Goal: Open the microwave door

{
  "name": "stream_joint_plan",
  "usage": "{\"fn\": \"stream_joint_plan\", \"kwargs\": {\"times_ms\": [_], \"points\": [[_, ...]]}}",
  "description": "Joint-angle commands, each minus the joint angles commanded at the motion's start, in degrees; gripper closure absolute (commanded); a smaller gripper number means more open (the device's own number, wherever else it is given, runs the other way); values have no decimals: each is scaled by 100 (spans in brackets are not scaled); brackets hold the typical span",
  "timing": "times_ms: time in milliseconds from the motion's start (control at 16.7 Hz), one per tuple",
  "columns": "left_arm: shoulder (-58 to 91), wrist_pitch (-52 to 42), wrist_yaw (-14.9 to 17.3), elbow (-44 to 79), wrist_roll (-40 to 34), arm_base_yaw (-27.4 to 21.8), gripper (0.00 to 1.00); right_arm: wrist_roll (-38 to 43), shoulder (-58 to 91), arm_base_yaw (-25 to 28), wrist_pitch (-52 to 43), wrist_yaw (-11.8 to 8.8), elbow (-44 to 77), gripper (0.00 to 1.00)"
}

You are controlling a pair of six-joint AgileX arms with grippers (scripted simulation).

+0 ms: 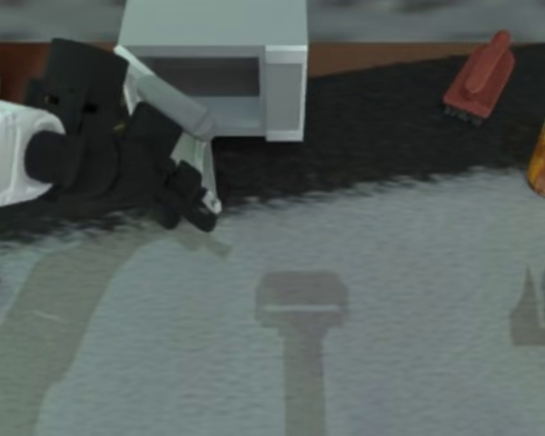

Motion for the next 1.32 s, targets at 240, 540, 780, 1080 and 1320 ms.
{"fn": "stream_joint_plan", "kwargs": {"times_ms": [240, 540, 780, 1080, 1320], "points": [[-36, -65, 136, -4, 231, 122, 100, 0, 0, 0, 0, 0, 0, 0], [-38, -82, 160, -9, 273, 143, 100, 0, 0, 0, 0, 0, 0, 0], [-38, -82, 160, -9, 273, 143, 100, 0, 0, 0, 0, 0, 0, 0], [-38, -82, 160, -9, 273, 143, 100, 0, 0, 0, 0, 0, 0, 0], [-38, -82, 160, -9, 273, 143, 100, 0, 0, 0, 0, 0, 0, 0]]}}
